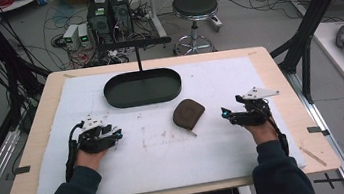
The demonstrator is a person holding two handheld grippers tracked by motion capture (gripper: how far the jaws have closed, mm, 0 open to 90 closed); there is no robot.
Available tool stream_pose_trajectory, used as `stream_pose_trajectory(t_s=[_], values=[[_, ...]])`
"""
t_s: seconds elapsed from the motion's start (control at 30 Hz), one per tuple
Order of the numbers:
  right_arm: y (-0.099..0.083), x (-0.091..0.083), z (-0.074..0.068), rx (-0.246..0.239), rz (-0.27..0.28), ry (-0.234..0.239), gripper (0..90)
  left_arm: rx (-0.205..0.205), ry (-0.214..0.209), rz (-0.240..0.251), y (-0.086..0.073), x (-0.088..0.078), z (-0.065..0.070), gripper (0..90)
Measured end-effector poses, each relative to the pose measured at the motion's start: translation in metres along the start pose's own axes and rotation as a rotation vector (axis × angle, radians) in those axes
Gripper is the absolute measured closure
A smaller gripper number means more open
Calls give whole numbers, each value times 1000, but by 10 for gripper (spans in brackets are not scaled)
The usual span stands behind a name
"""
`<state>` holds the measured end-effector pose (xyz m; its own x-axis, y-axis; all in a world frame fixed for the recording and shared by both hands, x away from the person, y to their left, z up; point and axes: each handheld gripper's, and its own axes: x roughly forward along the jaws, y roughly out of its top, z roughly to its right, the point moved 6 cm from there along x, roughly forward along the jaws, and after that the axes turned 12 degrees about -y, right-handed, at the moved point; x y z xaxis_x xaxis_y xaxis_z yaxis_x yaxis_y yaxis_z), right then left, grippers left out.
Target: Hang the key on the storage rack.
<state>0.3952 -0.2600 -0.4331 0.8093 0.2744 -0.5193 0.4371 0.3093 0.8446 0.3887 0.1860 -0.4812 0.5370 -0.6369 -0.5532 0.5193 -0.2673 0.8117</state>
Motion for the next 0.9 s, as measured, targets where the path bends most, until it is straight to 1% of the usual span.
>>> stream_pose_trajectory(t_s=[0.07,0.1,0.27,0.3,0.4,0.43,0.47,0.5,0.57,0.6,0.63,0.73,0.87,0.9], values=[[0,0,0,-1,-2,1,250,-6,2,-8,-1,1,-1,553],[-1,1,-1,-1,-7,4,250,-14,5,-23,-1,3,-2,568],[-1,1,-2,-3,-8,2,249,-16,8,-41,-1,5,-2,624],[-1,1,-2,-6,-7,2,250,-10,6,-52,-1,5,-2,633],[-1,1,-2,-2,-6,3,250,-4,8,-64,-1,6,-2,705],[-1,1,-1,-3,-5,3,250,-4,8,-64,-1,6,-2,709],[-1,1,-1,-3,-2,0,250,-23,2,-65,-1,6,-3,713],[-1,1,-1,-4,-2,0,250,-29,1,-62,-1,6,-3,715],[-1,1,-1,-2,-6,2,250,-31,1,-63,-1,6,-3,719],[-1,1,-1,-4,-9,5,250,-46,-6,-60,-1,5,-4,722],[-1,1,-1,-3,-8,5,250,-53,-8,-53,0,6,-4,723],[-1,1,-1,-8,-9,6,250,-65,-18,-52,0,5,-5,727],[-1,1,-1,-5,-5,5,250,-67,-28,-47,0,4,-4,728],[-1,1,-1,-3,-7,3,250,-79,-40,-29,2,2,-4,728]])
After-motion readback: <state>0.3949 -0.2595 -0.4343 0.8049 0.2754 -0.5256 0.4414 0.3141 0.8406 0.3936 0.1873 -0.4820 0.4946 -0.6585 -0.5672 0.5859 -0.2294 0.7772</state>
